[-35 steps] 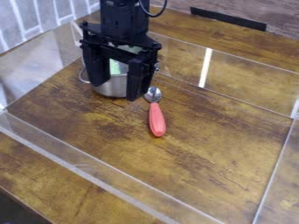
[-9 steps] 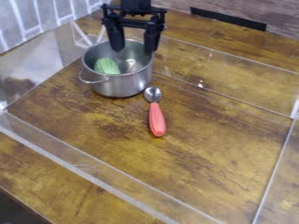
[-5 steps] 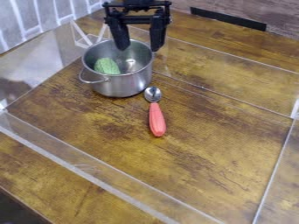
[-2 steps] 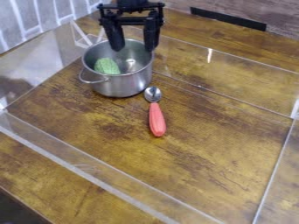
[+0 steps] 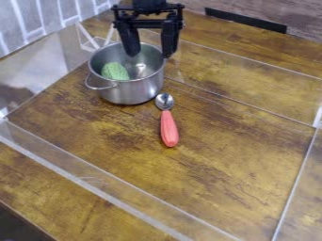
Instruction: Put the green object in the silver pot
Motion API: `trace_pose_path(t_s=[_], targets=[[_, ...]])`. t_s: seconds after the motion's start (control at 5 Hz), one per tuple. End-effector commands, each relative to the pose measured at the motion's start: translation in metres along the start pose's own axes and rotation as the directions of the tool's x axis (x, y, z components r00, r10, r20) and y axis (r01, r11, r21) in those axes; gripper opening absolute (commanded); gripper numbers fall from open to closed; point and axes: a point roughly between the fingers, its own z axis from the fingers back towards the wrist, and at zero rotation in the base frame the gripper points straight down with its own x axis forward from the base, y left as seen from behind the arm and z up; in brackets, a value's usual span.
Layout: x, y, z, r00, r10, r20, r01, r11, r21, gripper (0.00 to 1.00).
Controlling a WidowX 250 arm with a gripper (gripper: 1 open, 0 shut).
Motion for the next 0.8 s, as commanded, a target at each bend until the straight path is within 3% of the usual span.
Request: trace_pose_path(t_s=[0.0,0.2,0.4,0.6], targets=[[-0.006,-0.015,0.058,0.990,-0.036,0.138,0.037,0.999,-0.003,1.00],[-0.011,-0.023,0.063,0.984,-0.117,0.134,0.118,0.993,0.003,1.00],[-0.016,-0.033,0.058,0.973,-0.203,0.113,0.203,0.979,0.016,1.00],[-0.016,-0.031,0.056,0.974,-0.201,0.106,0.198,0.980,0.031,1.00]])
